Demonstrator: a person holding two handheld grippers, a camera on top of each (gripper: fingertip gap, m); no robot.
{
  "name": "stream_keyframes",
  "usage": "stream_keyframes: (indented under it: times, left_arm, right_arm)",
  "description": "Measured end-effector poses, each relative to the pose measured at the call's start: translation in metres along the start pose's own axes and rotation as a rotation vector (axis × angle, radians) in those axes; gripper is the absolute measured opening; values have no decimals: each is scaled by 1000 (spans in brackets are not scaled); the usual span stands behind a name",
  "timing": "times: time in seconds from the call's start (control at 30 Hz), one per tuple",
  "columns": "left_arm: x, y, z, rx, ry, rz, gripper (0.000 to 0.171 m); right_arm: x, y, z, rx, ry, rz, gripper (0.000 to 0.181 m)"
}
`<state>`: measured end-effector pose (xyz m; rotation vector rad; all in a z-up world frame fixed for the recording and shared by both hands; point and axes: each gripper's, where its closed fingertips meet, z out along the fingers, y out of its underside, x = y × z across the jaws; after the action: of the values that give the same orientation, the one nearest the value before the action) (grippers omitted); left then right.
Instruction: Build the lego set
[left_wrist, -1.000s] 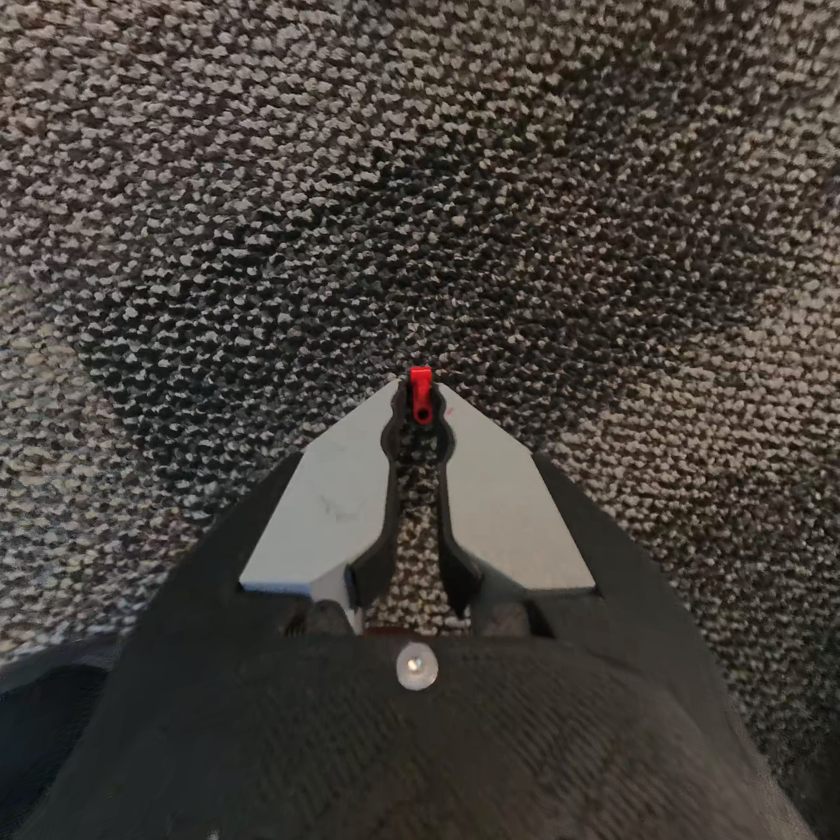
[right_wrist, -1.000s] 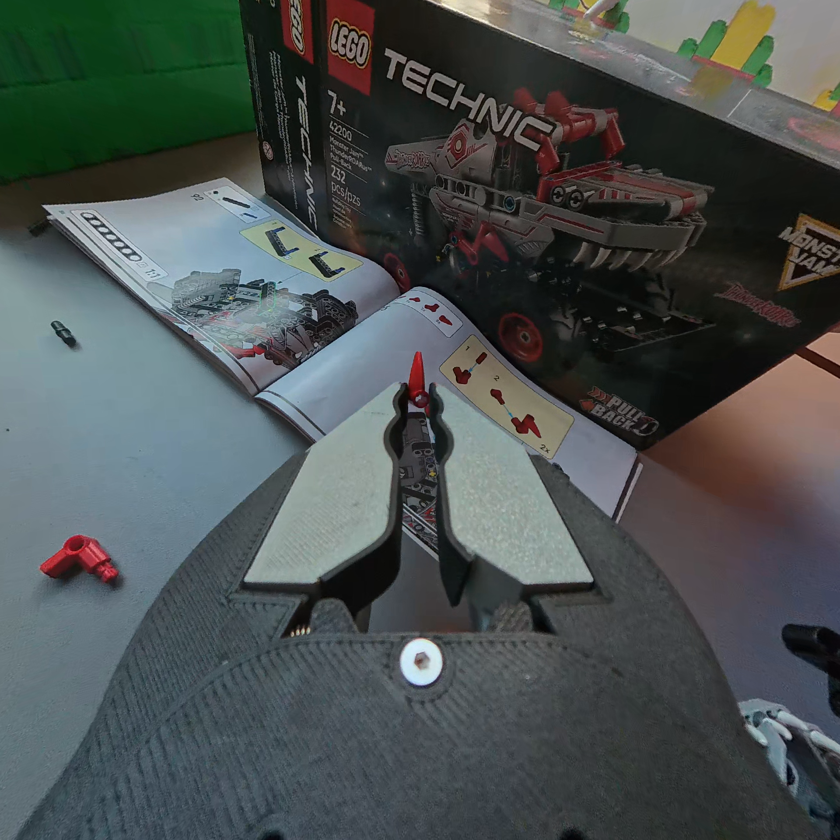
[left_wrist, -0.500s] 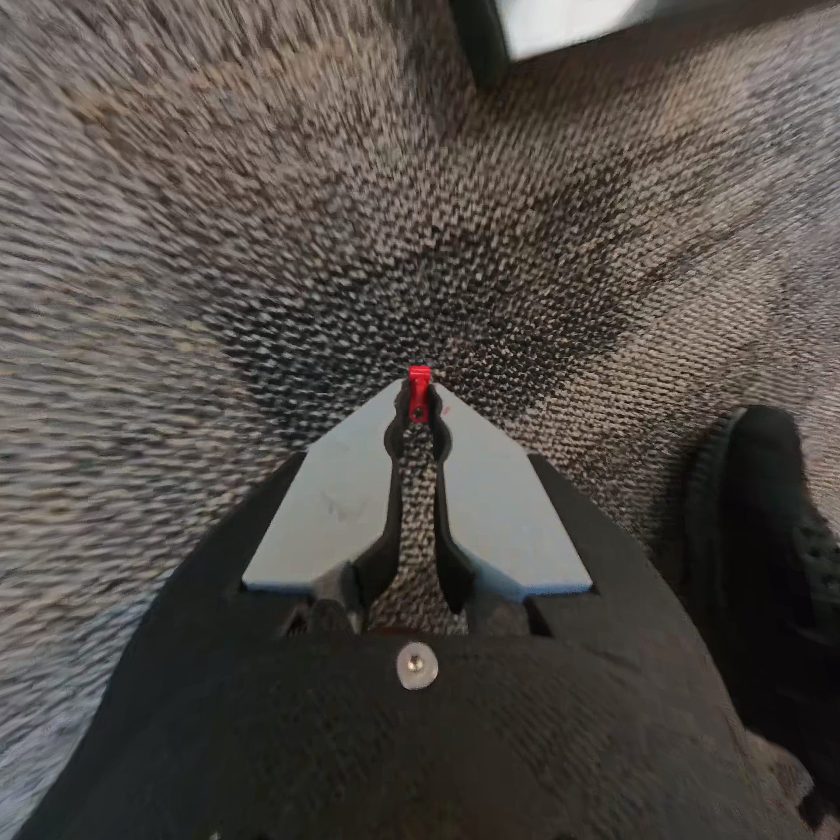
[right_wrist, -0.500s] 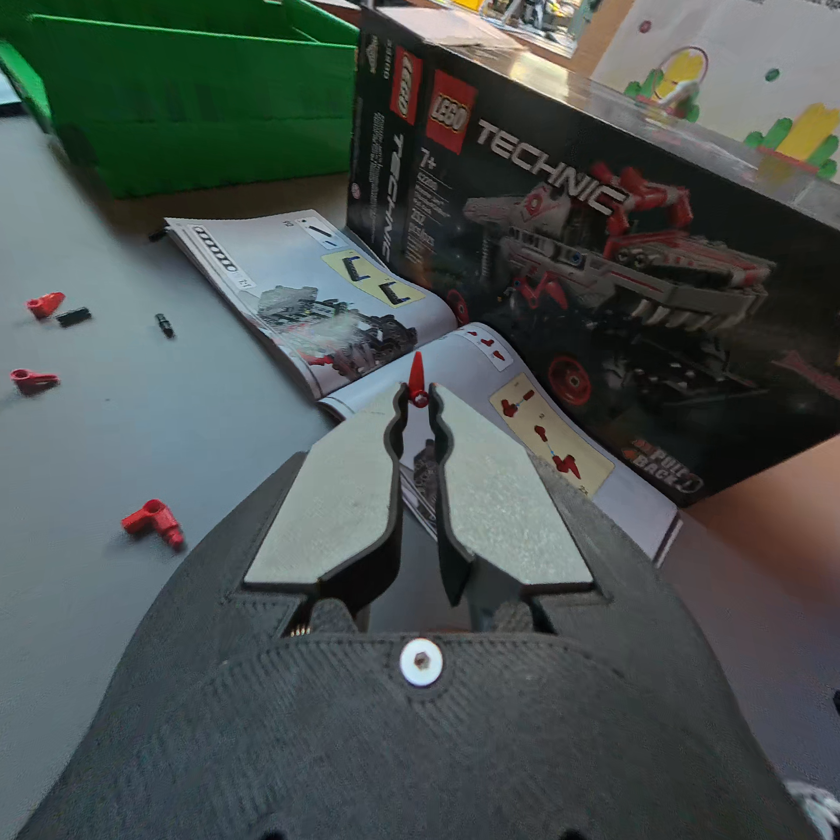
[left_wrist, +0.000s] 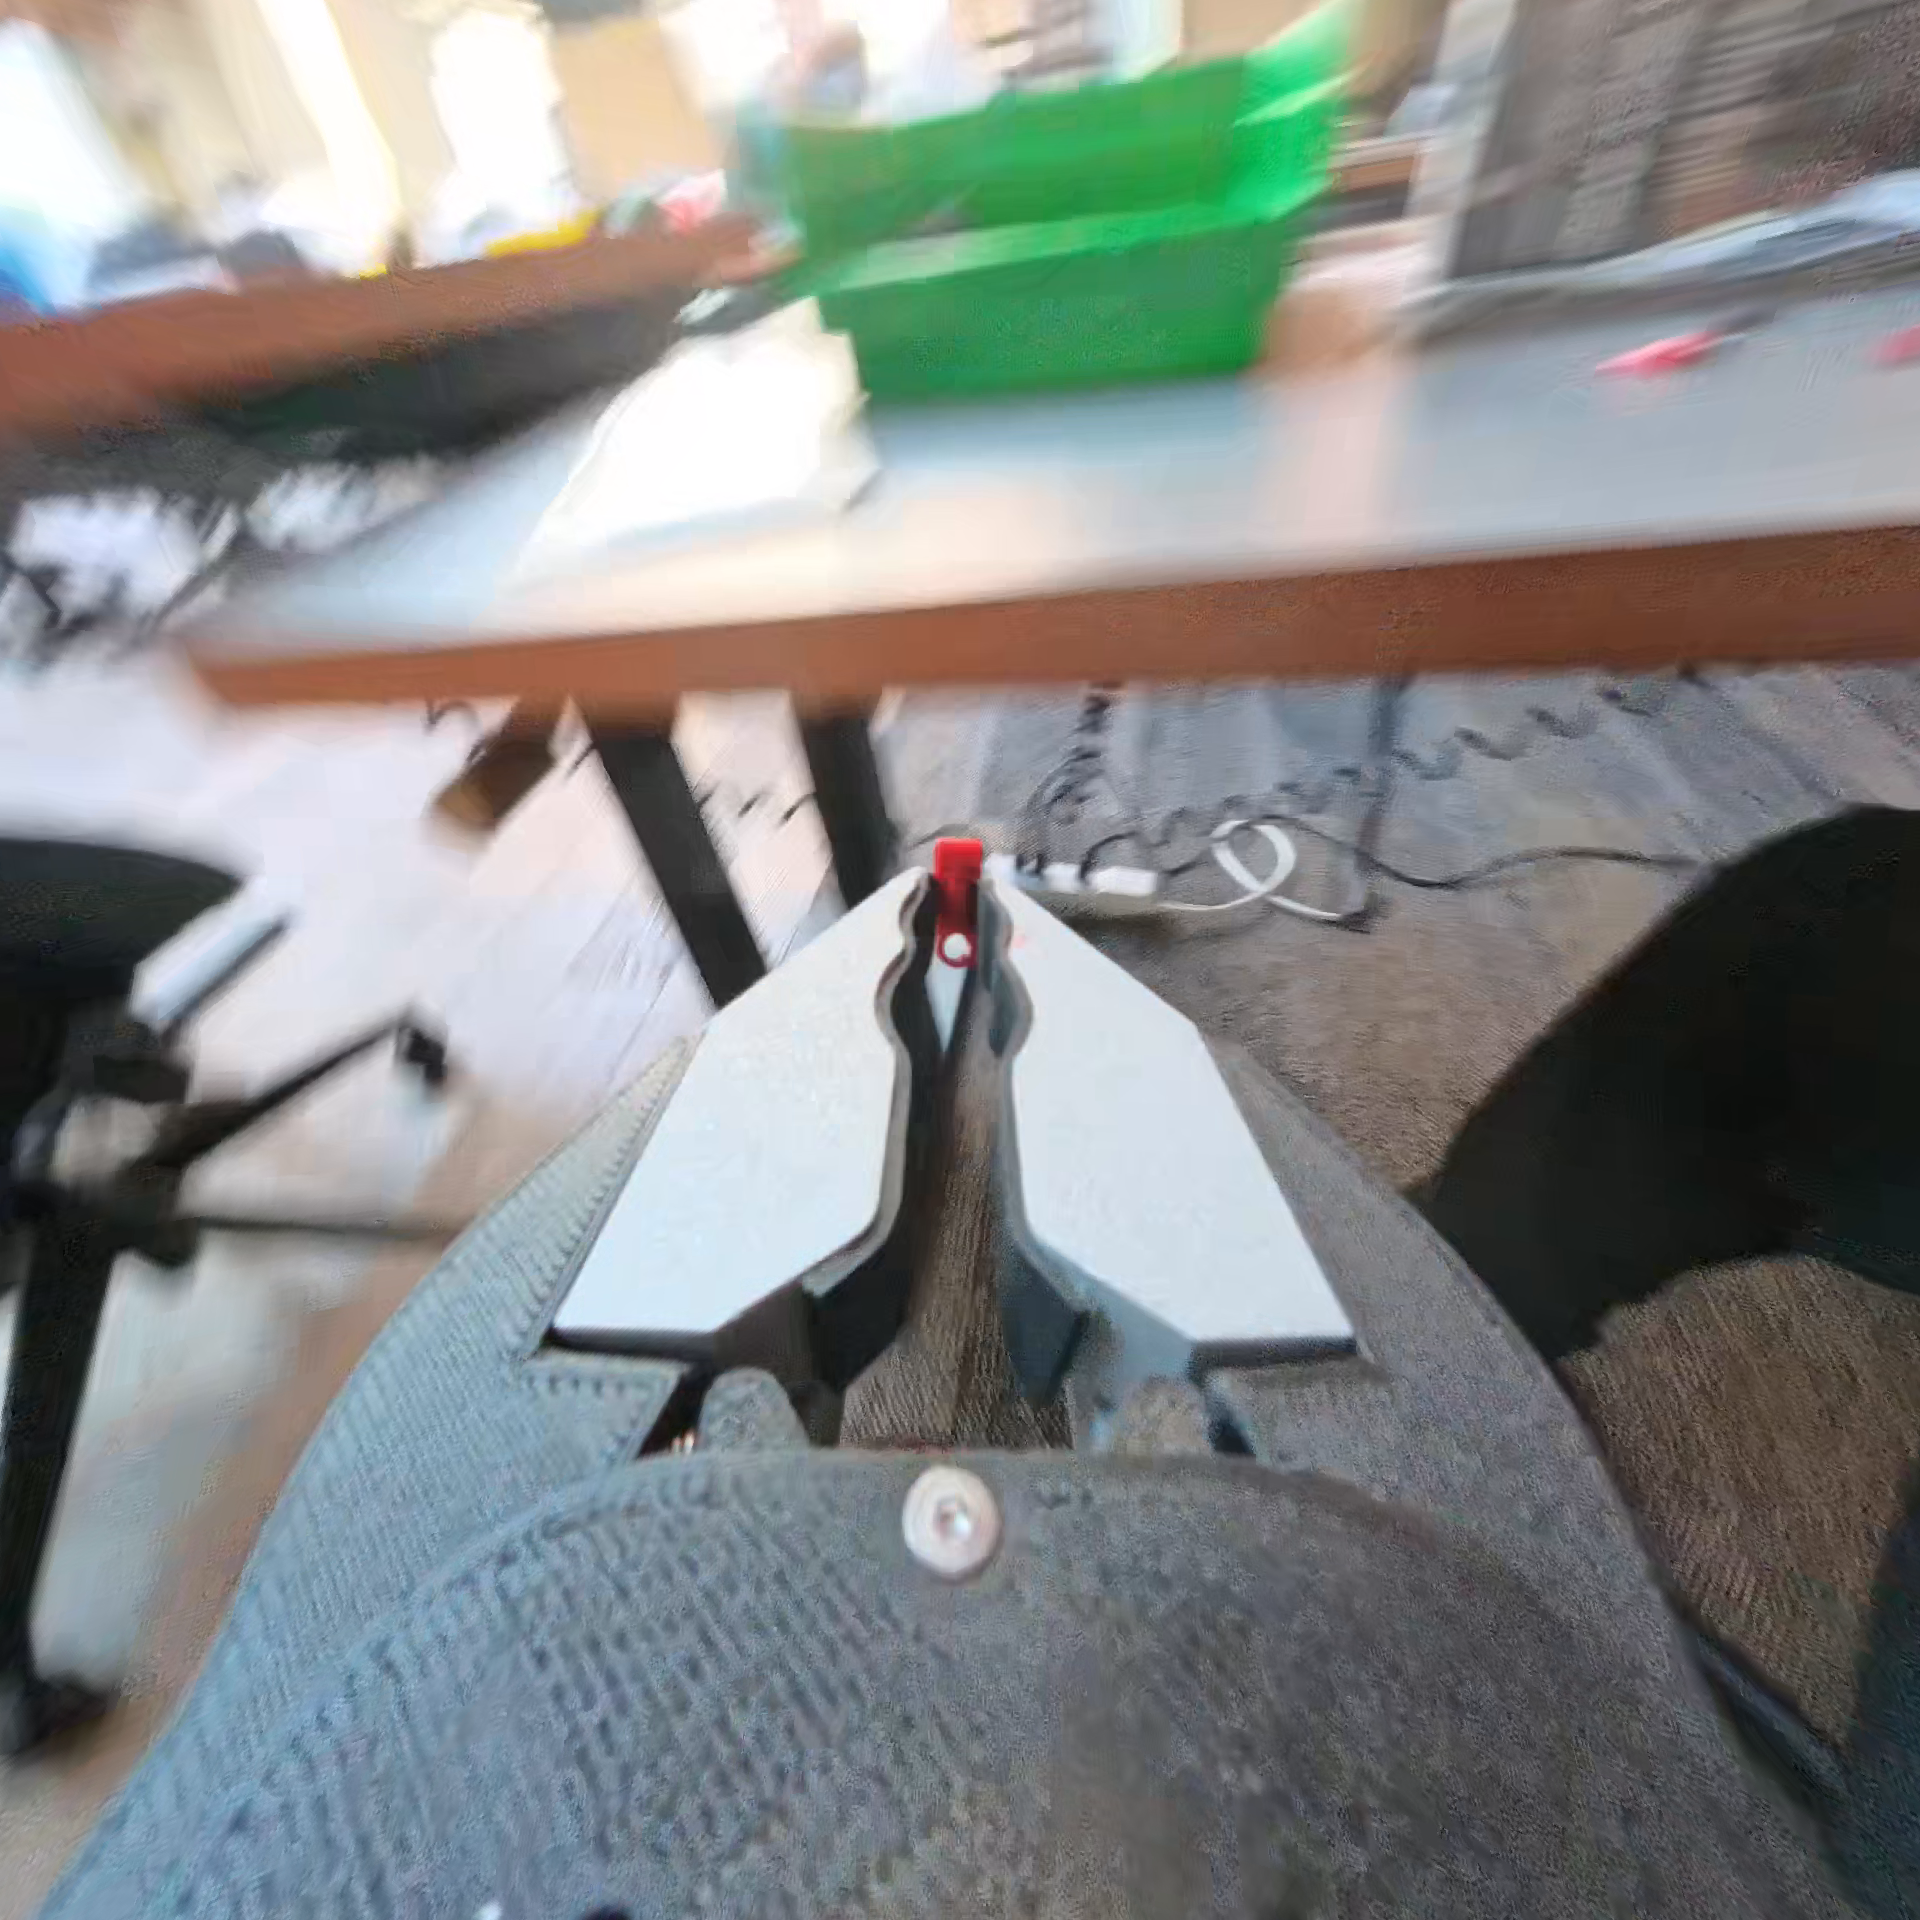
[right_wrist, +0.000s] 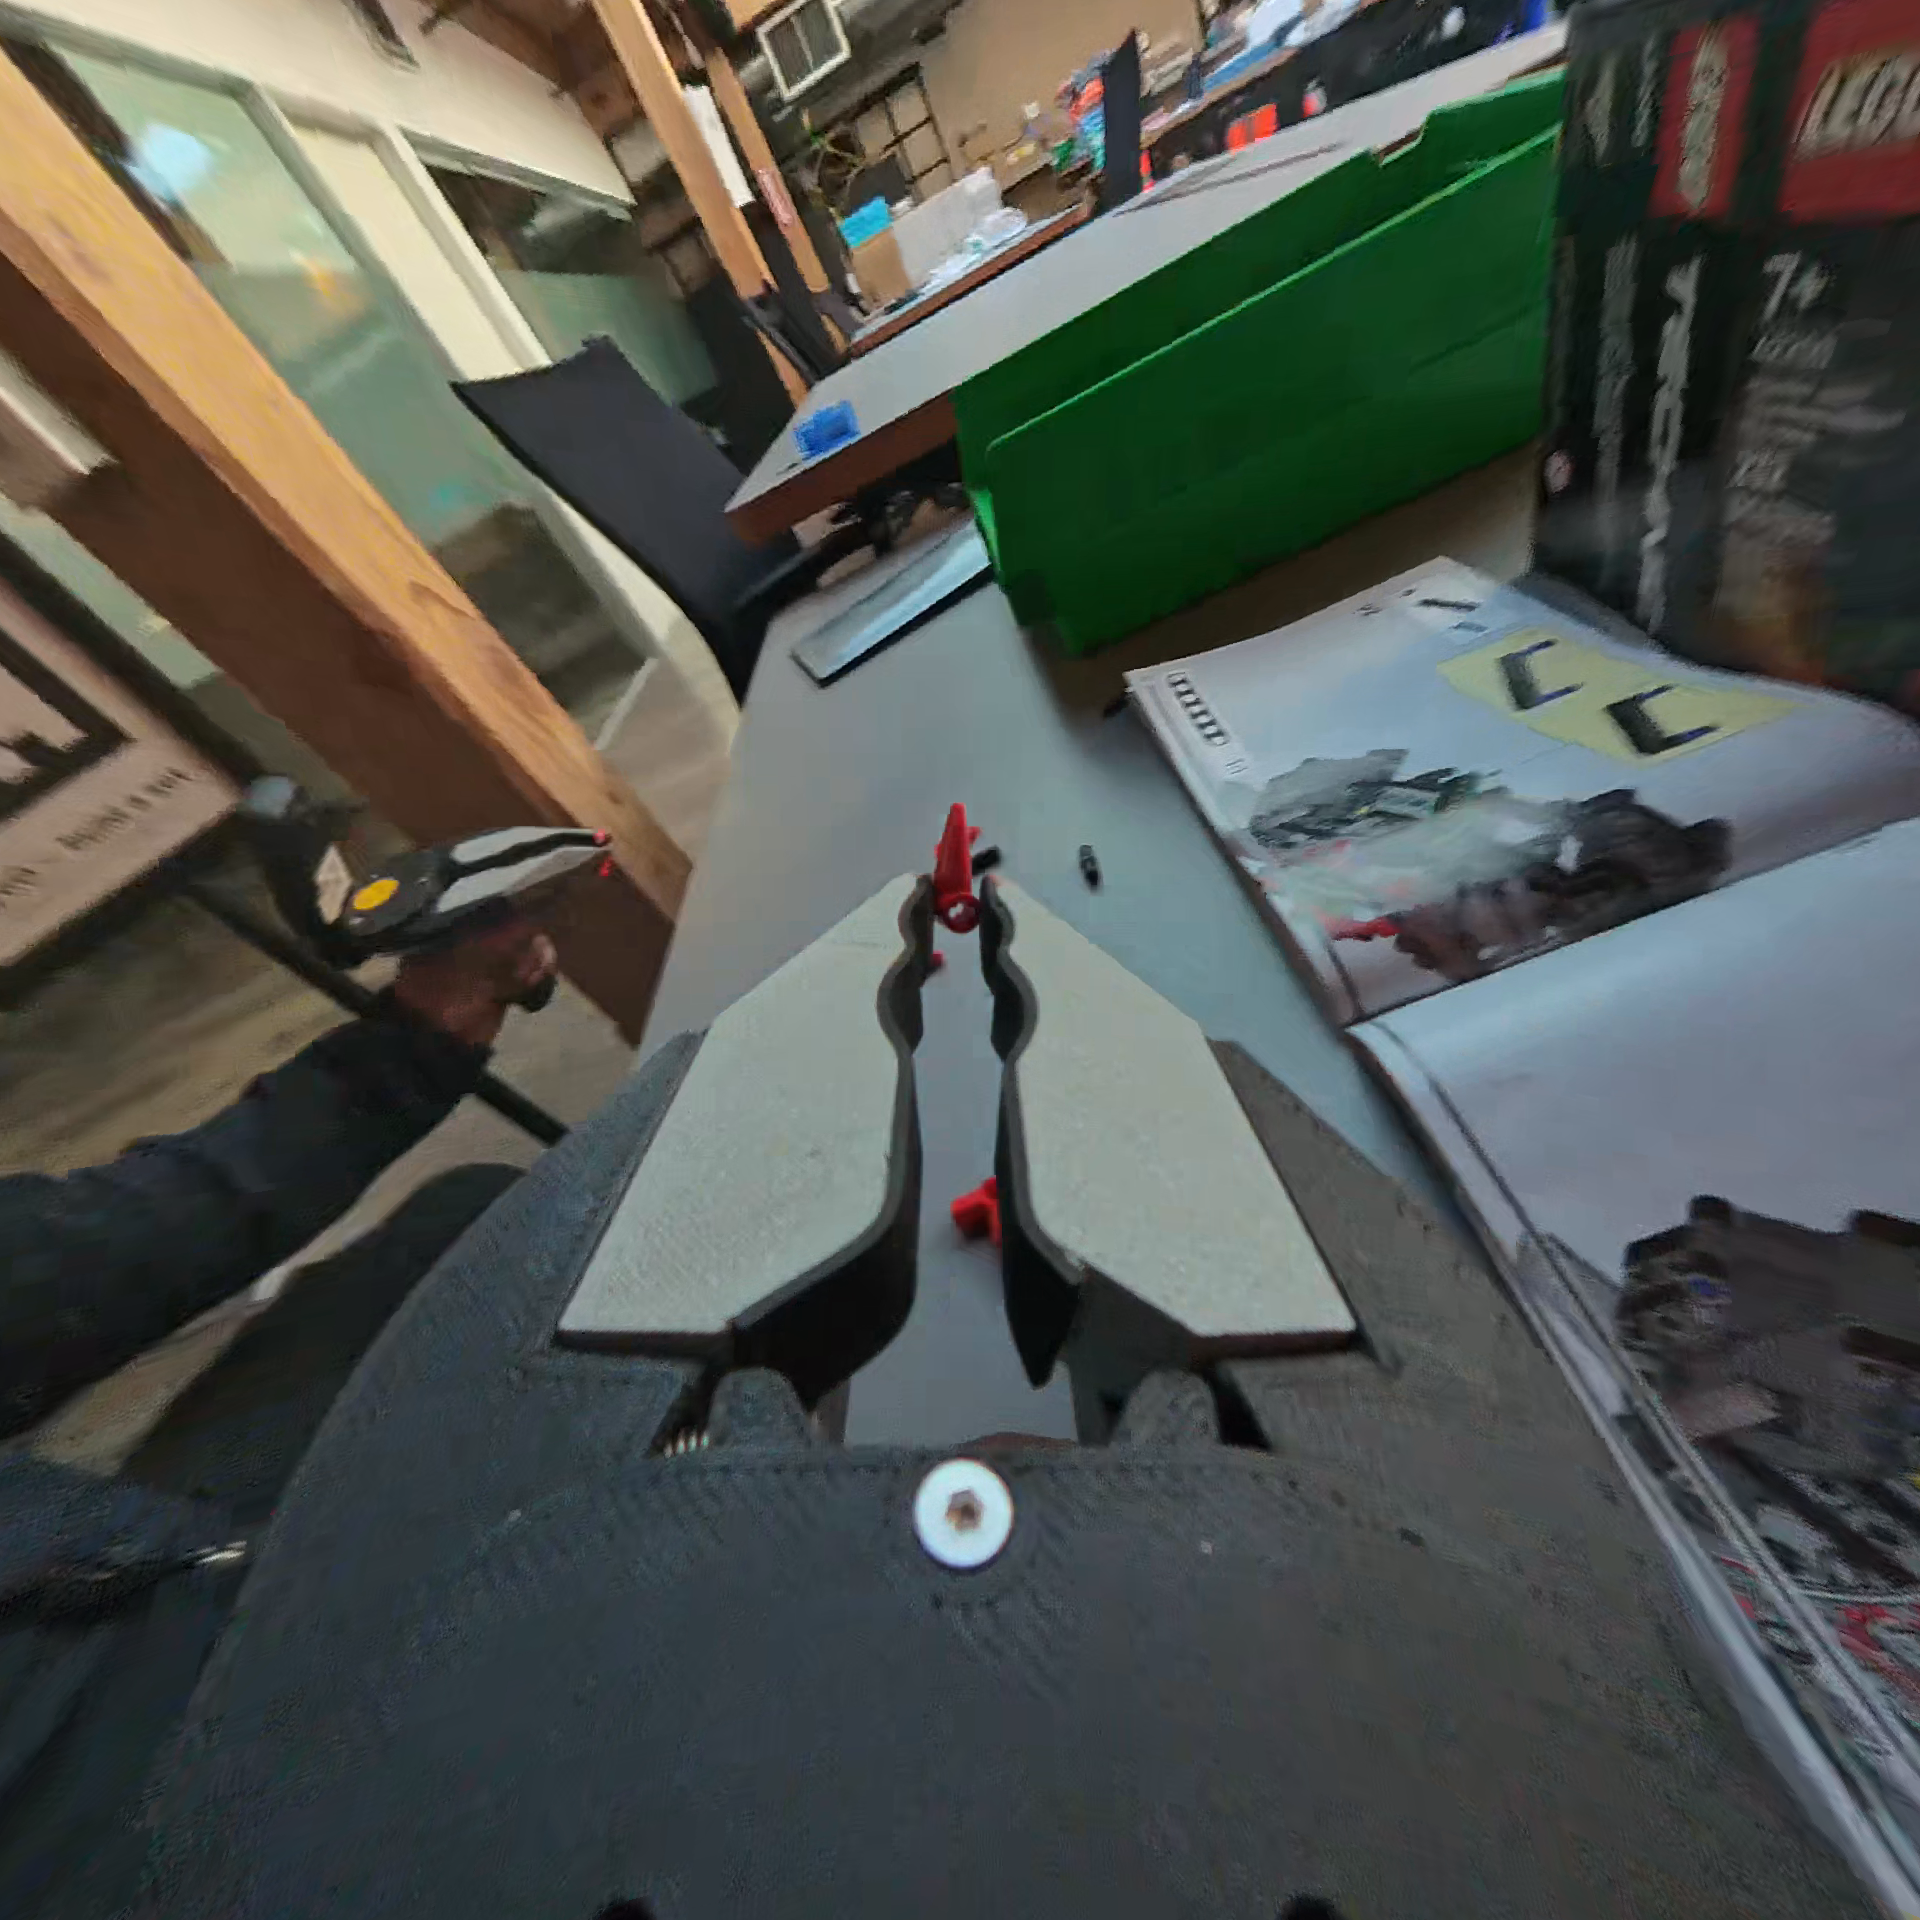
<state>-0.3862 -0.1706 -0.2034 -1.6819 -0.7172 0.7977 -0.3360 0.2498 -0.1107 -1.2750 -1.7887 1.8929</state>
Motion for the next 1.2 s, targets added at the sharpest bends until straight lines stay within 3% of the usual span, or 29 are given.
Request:
stream_keyframes:
  times: [0.07,0.17,0.23,0.37,0.5,0.67,0.77,0.83,1.0,1.13,1.2]
  left_arm:
    - [73,-60,20,-11,254,197,5]
    - [182,-107,48,-81,605,432,5]
    - [244,-114,61,-143,788,595,5]
    - [311,-94,93,-286,942,946,5]
    - [340,-86,113,-307,999,1049,5]
    - [359,-88,115,-259,1129,1002,5]
    - [360,-92,115,-236,1191,964,18]
    - [357,-98,115,-222,1242,918,28]
    - [340,-107,108,-230,1384,788,28]
    - [347,-113,97,-269,1498,567,34]
    - [349,-110,97,-294,1495,543,35]
  right_arm:
    - [-9,5,0,-49,-84,113,5]
    - [-22,11,-5,-113,-149,184,5]
    - [-27,25,-7,-204,-163,219,5]
    - [-32,46,-8,-293,-200,343,4]
    - [-30,51,-9,-325,-189,387,4]
    - [-27,65,-8,-384,-164,381,4]
    - [-21,68,-8,-391,-133,385,4]
    - [-18,67,-9,-388,-124,393,4]
    - [-16,69,-10,-391,-117,381,4]
    - [-19,72,-8,-402,-133,384,4]
    - [-22,71,-8,-393,-142,387,4]
